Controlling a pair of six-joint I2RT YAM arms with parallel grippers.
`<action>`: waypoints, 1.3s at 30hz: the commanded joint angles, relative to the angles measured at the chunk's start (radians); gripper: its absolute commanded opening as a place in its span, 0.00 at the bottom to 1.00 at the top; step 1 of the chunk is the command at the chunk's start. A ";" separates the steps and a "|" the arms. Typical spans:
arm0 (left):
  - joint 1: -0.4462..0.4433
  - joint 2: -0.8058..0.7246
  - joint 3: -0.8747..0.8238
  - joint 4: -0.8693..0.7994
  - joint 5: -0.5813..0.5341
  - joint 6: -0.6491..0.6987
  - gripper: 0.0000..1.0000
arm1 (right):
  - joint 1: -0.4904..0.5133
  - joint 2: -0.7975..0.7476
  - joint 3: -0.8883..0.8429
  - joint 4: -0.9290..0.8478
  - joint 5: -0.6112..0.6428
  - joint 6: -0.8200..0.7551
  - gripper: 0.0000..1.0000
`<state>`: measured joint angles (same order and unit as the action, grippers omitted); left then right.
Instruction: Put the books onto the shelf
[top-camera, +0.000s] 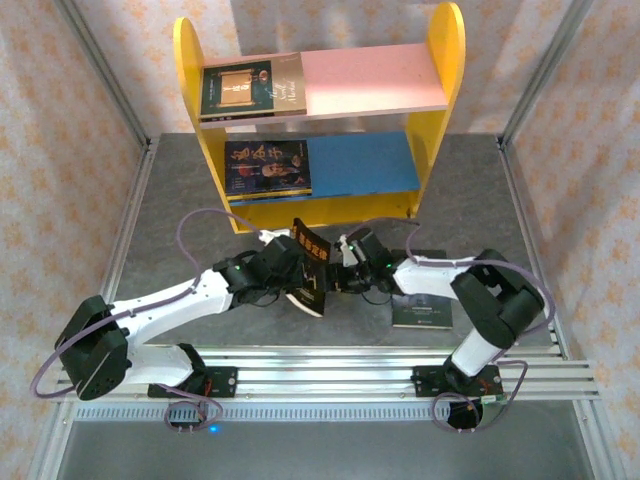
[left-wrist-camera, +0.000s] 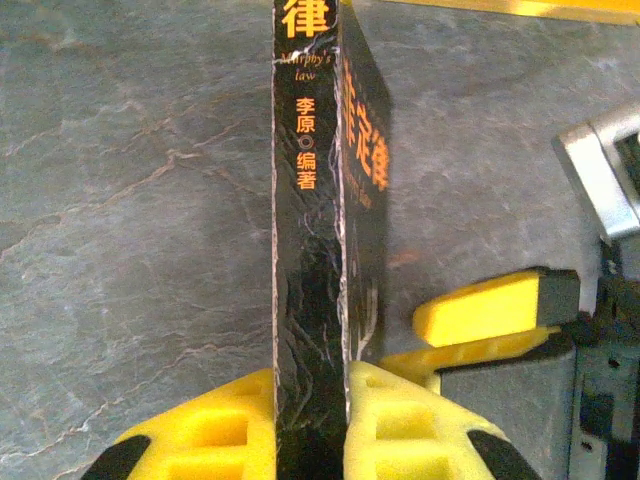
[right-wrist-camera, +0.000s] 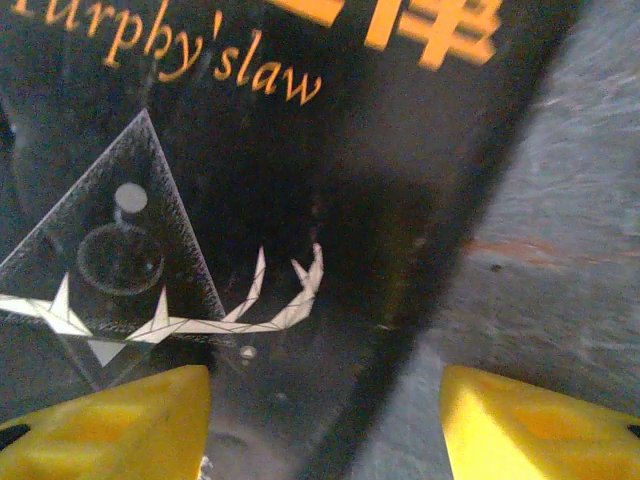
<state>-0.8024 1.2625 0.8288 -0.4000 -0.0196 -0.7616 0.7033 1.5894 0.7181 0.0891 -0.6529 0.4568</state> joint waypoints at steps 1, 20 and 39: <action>0.002 -0.097 0.147 -0.103 0.024 0.149 0.00 | -0.053 -0.166 0.017 -0.108 0.017 -0.042 0.61; -0.013 -0.068 1.045 -0.350 -0.076 0.363 0.00 | -0.117 -0.634 0.466 -0.386 0.206 0.025 0.85; -0.011 0.120 1.165 0.145 -0.238 0.359 0.00 | -0.117 -0.410 0.590 0.167 0.201 0.434 0.99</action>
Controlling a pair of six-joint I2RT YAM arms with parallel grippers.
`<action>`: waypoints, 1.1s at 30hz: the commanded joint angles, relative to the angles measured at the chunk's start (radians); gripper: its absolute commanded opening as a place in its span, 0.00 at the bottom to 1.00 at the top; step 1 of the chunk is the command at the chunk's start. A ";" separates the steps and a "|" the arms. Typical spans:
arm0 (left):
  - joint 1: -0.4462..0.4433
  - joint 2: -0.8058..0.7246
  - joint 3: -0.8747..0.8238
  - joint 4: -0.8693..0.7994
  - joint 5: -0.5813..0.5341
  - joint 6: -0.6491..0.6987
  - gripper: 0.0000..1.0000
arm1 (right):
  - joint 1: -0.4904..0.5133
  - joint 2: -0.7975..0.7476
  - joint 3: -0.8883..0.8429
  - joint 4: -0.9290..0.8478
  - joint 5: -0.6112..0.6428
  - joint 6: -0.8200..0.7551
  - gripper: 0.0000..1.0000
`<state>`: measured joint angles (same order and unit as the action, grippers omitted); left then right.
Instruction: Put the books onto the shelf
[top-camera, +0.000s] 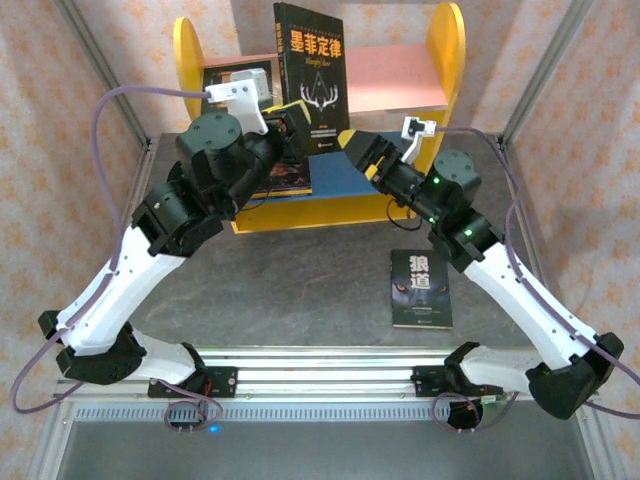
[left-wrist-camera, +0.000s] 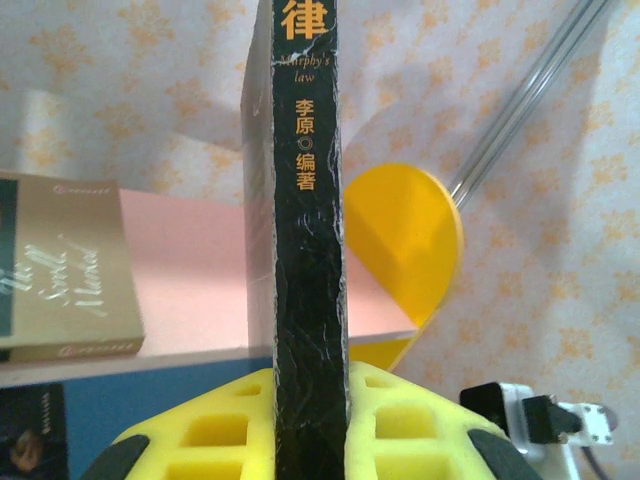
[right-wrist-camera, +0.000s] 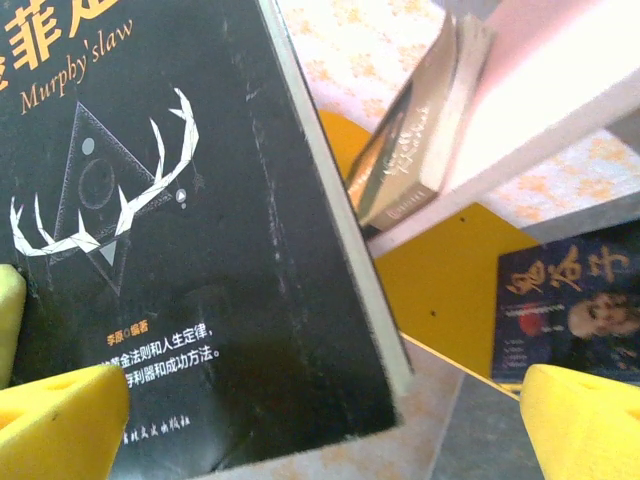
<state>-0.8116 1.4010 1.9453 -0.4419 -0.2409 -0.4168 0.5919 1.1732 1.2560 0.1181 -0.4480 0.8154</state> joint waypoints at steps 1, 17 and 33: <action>-0.002 -0.017 0.044 0.204 -0.017 0.012 0.00 | -0.004 0.007 0.055 0.154 -0.004 0.090 0.99; -0.003 -0.051 -0.213 0.572 -0.016 -0.086 0.00 | 0.077 0.107 -0.017 0.440 0.134 0.285 0.99; -0.058 -0.116 -0.403 0.755 -0.186 -0.040 0.00 | 0.089 0.109 -0.054 0.513 0.238 0.316 0.37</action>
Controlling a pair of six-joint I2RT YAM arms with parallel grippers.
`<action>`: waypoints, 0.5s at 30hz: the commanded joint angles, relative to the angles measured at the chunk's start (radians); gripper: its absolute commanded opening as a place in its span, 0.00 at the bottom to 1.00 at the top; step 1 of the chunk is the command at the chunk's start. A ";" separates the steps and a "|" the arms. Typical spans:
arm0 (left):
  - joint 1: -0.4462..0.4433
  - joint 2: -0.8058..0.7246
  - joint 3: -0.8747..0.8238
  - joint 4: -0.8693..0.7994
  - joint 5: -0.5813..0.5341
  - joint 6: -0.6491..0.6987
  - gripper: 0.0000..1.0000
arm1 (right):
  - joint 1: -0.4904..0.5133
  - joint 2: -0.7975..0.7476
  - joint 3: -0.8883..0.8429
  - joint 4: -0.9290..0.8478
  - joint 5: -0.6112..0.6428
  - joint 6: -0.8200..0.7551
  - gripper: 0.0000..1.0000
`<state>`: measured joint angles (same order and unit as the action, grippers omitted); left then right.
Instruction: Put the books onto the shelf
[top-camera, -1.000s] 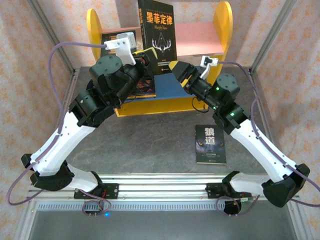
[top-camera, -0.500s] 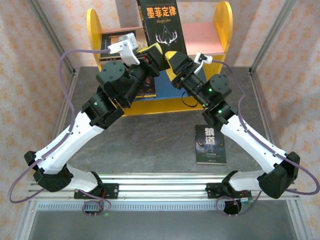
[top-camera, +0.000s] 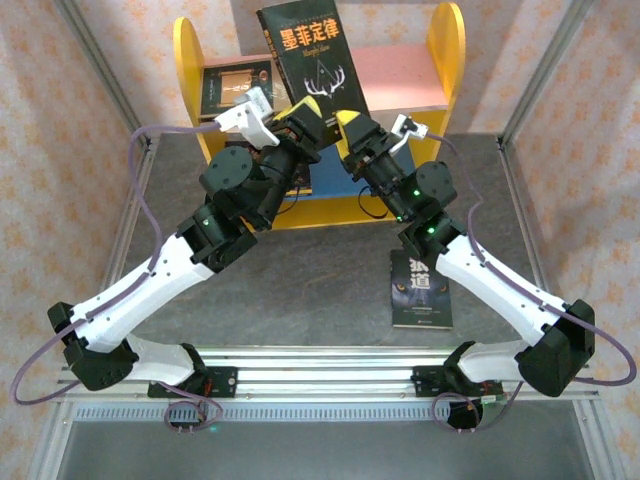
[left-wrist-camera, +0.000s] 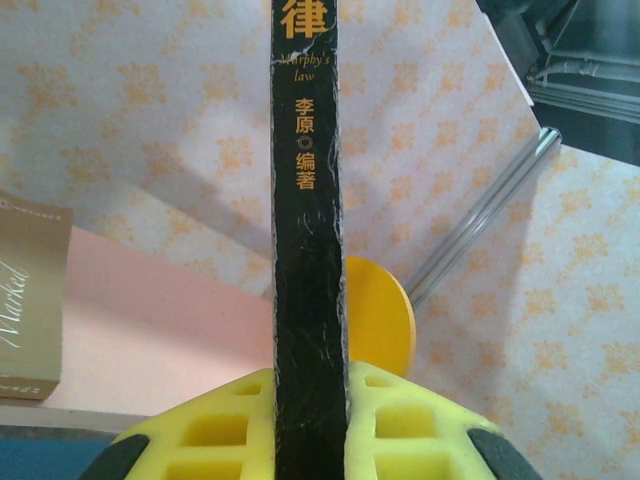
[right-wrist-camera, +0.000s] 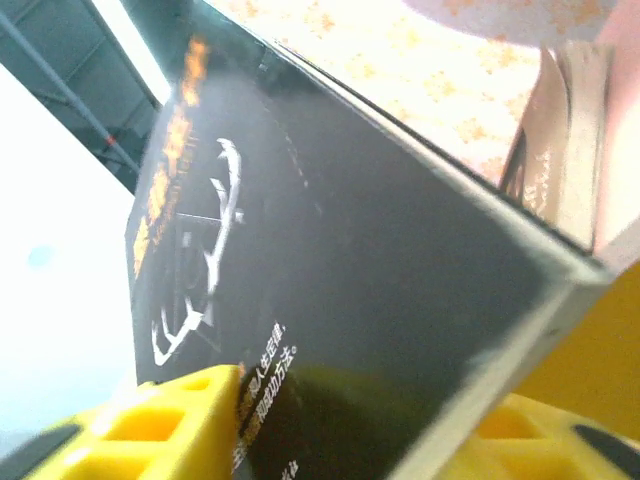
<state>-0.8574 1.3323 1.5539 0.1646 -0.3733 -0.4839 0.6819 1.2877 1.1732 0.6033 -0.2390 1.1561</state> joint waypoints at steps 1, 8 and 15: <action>-0.014 -0.048 -0.015 0.150 -0.060 0.026 0.00 | 0.000 -0.002 0.039 0.021 0.028 -0.035 0.33; -0.016 -0.054 0.002 0.078 -0.139 0.027 0.09 | -0.014 0.009 0.113 -0.040 0.010 -0.124 0.19; -0.016 -0.054 0.078 -0.103 -0.259 0.070 0.27 | -0.049 0.036 0.257 -0.203 -0.036 -0.250 0.16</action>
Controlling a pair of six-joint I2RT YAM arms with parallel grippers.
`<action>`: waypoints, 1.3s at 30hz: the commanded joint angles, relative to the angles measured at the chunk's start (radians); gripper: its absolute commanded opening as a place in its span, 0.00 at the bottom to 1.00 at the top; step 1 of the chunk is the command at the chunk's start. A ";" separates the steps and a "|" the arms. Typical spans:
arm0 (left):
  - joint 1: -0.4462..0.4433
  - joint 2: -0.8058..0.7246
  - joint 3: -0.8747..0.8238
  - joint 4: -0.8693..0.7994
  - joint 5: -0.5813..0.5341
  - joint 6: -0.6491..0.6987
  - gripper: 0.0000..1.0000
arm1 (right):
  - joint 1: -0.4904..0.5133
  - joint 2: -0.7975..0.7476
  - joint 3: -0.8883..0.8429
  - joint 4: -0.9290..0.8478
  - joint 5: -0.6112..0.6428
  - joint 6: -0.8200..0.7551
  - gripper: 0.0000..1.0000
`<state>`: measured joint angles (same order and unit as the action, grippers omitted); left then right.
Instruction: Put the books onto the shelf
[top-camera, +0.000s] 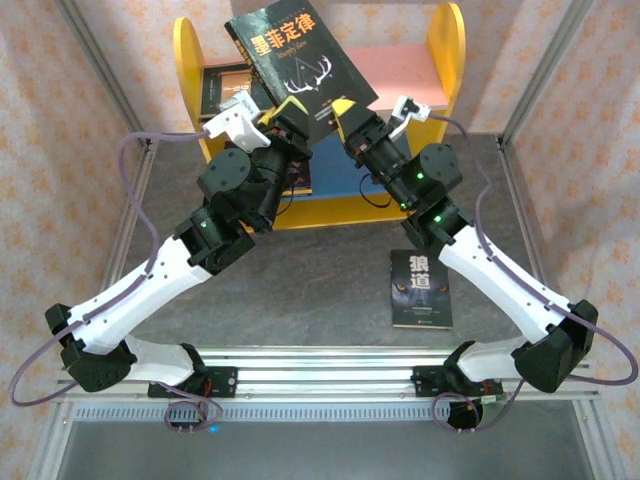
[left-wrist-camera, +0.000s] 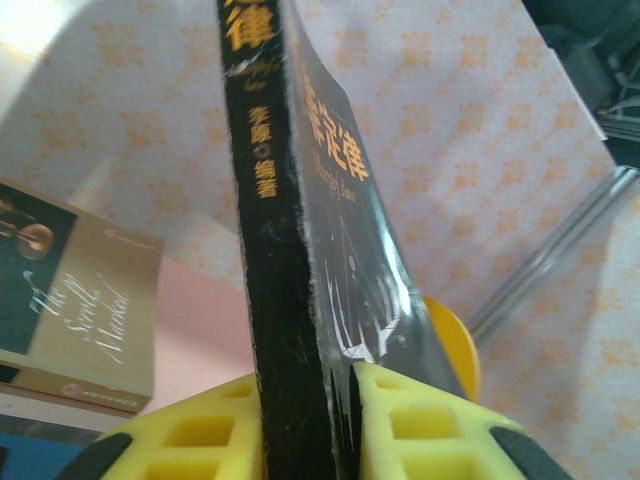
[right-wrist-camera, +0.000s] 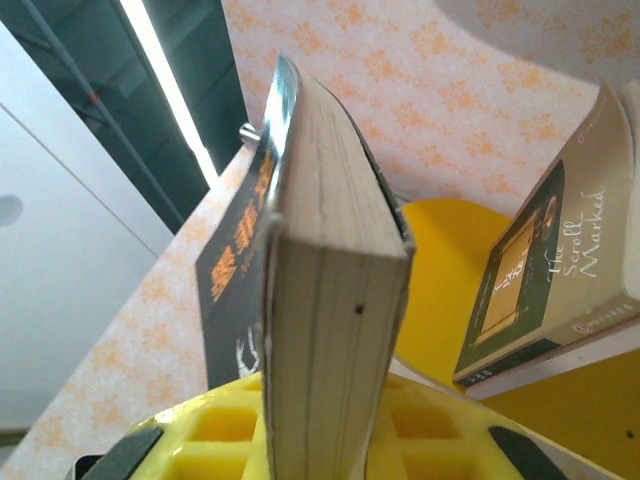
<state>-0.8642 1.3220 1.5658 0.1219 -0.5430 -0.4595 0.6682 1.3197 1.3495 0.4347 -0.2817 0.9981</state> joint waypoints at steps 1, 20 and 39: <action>-0.009 -0.046 0.076 -0.086 -0.106 0.057 0.29 | -0.043 0.018 0.113 -0.059 -0.010 -0.111 0.16; 0.141 0.027 0.536 -0.808 -0.037 0.164 0.41 | -0.131 0.390 0.825 -0.672 -0.279 -0.415 0.13; 0.439 0.382 0.931 -1.071 0.508 0.205 0.54 | -0.140 0.610 1.172 -0.944 -0.398 -0.490 0.18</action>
<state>-0.4694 1.6917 2.4580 -0.9051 -0.1287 -0.2779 0.5373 1.9255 2.4519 -0.5613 -0.6312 0.5186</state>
